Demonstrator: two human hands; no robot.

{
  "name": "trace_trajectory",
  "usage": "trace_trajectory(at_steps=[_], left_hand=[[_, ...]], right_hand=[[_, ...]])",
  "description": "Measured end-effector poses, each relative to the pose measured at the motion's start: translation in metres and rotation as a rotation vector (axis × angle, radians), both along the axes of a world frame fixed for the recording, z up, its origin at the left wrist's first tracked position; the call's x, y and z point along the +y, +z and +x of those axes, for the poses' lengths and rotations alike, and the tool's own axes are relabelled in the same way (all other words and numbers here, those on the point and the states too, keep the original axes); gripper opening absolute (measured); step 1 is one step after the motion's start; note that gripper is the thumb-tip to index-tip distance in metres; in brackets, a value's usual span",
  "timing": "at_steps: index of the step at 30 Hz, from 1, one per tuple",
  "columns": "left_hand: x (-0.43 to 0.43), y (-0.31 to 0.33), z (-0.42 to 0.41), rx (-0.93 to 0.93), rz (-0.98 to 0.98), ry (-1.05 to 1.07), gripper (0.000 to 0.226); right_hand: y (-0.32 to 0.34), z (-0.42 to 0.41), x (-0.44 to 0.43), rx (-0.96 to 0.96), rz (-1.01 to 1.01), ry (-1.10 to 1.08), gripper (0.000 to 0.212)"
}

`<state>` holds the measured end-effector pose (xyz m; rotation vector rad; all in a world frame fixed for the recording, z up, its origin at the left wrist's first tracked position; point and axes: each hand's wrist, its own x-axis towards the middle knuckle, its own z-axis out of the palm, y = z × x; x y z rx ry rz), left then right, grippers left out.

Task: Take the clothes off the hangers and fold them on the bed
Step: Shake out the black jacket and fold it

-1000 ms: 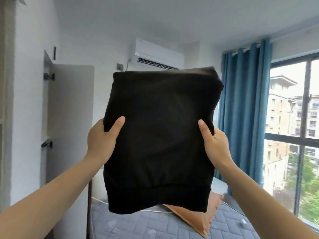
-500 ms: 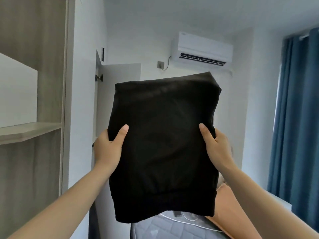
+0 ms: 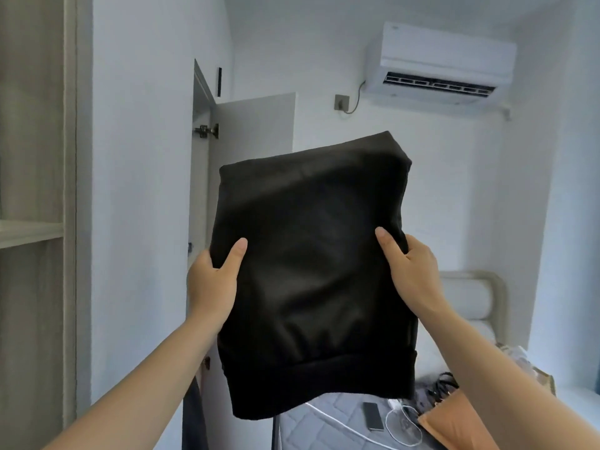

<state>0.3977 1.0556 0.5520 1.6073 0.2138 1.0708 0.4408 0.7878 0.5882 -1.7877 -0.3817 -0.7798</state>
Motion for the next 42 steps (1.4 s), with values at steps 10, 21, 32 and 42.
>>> trace_trajectory(at_steps=[10, 21, 32, 42], left_hand=[[0.05, -0.035, 0.107, 0.105, -0.075, 0.122, 0.043], [0.114, -0.072, 0.213, 0.233, -0.21, 0.236, 0.06], [0.153, -0.072, 0.295, 0.135, -0.148, 0.265, 0.055], [0.205, -0.06, 0.334, 0.104, 0.049, 0.503, 0.093]], right_hand=[[-0.019, 0.12, 0.06, 0.079, -0.121, 0.041, 0.038], [-0.009, 0.233, 0.146, -0.028, -0.35, -0.036, 0.035], [0.012, 0.356, 0.228, -0.13, -0.434, -0.03, 0.032], [0.011, 0.423, 0.304, -0.104, -0.353, 0.123, 0.032]])
